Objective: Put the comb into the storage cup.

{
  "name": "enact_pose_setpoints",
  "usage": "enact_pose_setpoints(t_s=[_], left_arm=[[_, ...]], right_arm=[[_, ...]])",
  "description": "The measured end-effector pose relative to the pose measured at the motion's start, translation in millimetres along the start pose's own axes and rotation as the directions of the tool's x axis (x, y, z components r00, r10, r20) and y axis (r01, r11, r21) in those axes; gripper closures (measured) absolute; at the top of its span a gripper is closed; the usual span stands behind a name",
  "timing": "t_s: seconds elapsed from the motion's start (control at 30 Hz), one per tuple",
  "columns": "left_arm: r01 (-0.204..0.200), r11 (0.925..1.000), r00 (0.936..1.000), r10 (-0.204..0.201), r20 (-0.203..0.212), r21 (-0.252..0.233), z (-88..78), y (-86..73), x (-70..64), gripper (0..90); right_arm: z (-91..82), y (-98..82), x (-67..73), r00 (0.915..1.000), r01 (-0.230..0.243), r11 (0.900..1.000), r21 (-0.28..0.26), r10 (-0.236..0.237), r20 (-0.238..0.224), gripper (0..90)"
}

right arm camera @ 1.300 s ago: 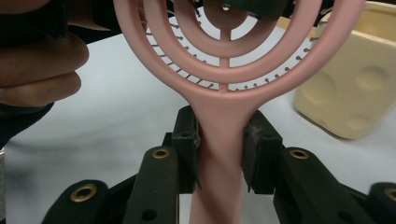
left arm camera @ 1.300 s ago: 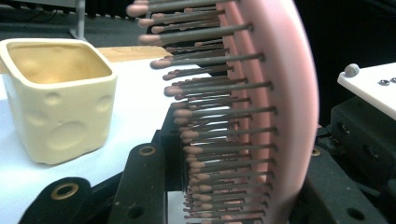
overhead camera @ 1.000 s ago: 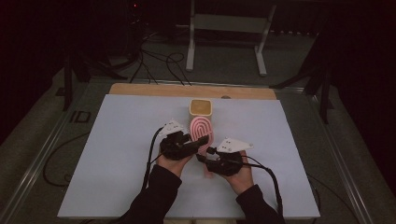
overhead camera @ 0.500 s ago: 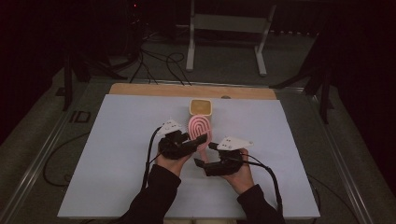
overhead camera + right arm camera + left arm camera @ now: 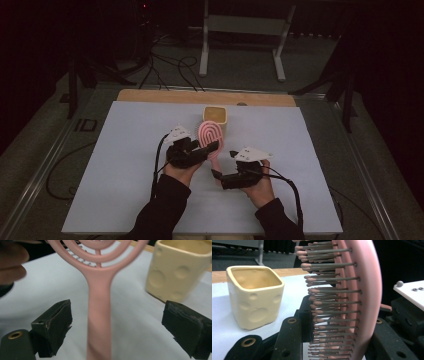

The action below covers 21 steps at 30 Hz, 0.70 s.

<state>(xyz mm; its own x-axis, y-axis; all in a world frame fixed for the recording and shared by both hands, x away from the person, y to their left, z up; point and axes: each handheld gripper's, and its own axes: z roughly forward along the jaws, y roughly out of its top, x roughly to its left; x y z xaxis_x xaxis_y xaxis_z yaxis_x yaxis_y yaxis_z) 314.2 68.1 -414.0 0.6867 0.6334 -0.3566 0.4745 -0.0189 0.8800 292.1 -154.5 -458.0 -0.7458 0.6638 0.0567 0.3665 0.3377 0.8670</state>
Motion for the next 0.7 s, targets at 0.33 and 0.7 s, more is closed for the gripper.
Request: enact_pose_setpoints(t_s=[0.33,0.7], left_arm=[[0.011,0.9998,0.9999,-0.011,-0.013,-0.015,-5.5,8.2,8.1,64.6],[0.02,0.9991,0.9995,-0.021,-0.022,-0.036,-15.4,20.3,14.6,64.6]], right_arm=[[-14.1,-4.9,-5.2,0.9957,0.013,0.999,0.046,-0.017,0.091,9.3],[-46.9,-28.3,-22.6,0.9801,-0.087,0.996,-0.032,0.091,0.176,9.3]])
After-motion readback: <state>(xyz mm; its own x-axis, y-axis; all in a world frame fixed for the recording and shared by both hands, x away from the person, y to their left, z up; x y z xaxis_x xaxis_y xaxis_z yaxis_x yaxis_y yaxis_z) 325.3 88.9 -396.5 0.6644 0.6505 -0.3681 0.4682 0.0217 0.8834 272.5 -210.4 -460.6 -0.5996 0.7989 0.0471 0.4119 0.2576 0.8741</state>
